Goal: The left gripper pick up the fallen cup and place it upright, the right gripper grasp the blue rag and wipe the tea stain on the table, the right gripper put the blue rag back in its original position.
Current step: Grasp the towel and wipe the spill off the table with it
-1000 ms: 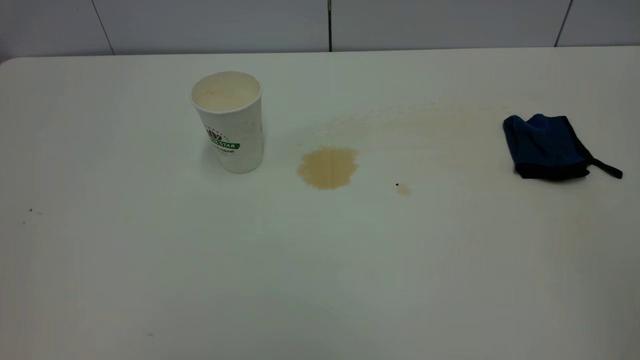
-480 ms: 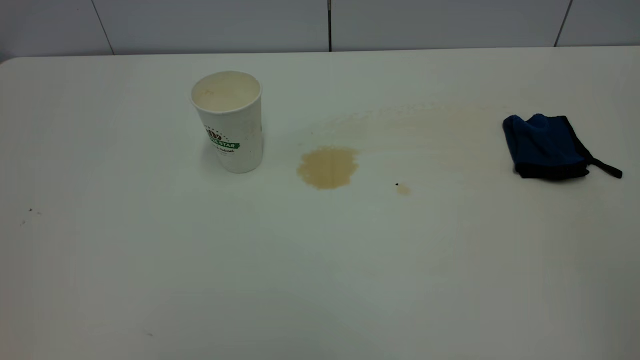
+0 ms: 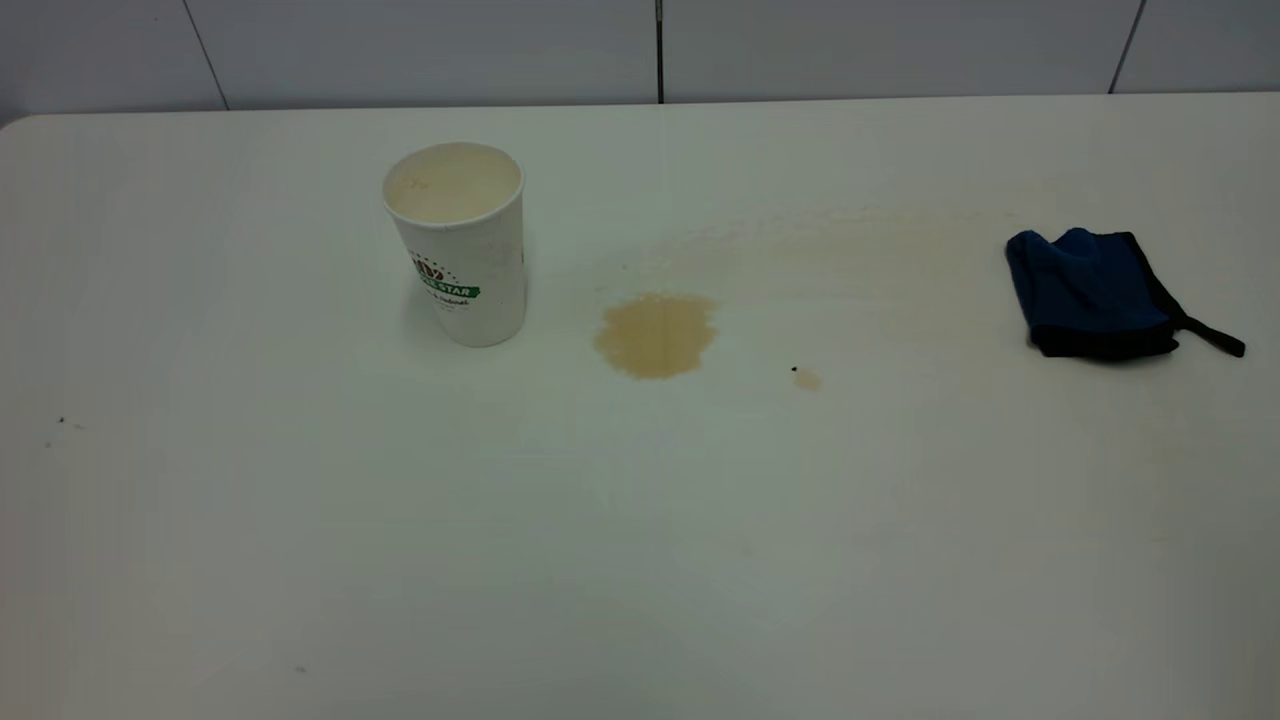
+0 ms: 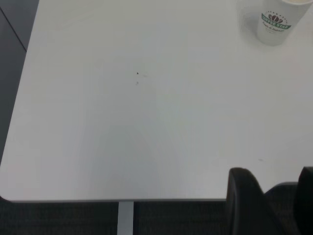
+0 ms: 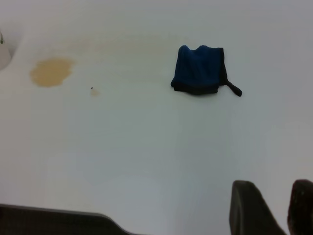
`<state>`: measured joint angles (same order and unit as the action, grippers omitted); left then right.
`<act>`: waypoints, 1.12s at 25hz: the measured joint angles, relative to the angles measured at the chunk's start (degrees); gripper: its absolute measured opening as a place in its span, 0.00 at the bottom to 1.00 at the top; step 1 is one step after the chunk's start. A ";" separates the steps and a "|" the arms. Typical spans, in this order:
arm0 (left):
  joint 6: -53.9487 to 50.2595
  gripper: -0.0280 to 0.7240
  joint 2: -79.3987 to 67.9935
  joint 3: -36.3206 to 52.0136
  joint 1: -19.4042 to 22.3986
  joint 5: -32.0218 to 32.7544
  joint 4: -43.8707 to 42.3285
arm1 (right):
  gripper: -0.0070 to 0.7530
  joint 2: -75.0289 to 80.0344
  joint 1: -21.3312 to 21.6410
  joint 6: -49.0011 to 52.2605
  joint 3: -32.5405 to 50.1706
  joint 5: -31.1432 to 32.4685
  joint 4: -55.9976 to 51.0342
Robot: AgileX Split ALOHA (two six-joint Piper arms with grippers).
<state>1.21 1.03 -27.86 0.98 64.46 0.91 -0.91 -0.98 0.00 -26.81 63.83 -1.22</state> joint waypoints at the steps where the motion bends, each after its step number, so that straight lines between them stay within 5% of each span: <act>1: 0.00 0.41 0.00 0.00 0.00 0.00 0.00 | 0.32 0.00 0.00 0.00 0.00 0.00 0.00; 12: -0.01 0.41 0.00 0.00 0.00 0.00 0.00 | 0.36 0.00 0.00 6.97 -0.72 -0.06 2.80; 15: -0.01 0.41 0.00 0.00 0.00 0.00 0.00 | 0.48 4.24 0.00 5.52 -4.28 -1.08 2.61; 21: -0.01 0.41 0.00 0.00 0.00 0.00 0.00 | 0.91 30.17 0.00 2.89 -15.34 -6.58 5.02; 28: -0.01 0.41 0.00 0.00 0.00 0.00 0.00 | 0.97 62.27 0.00 -4.71 -26.67 -18.67 5.58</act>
<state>1.20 1.03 -27.86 0.98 64.46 0.91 61.36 -0.98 -4.71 -53.48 45.16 4.35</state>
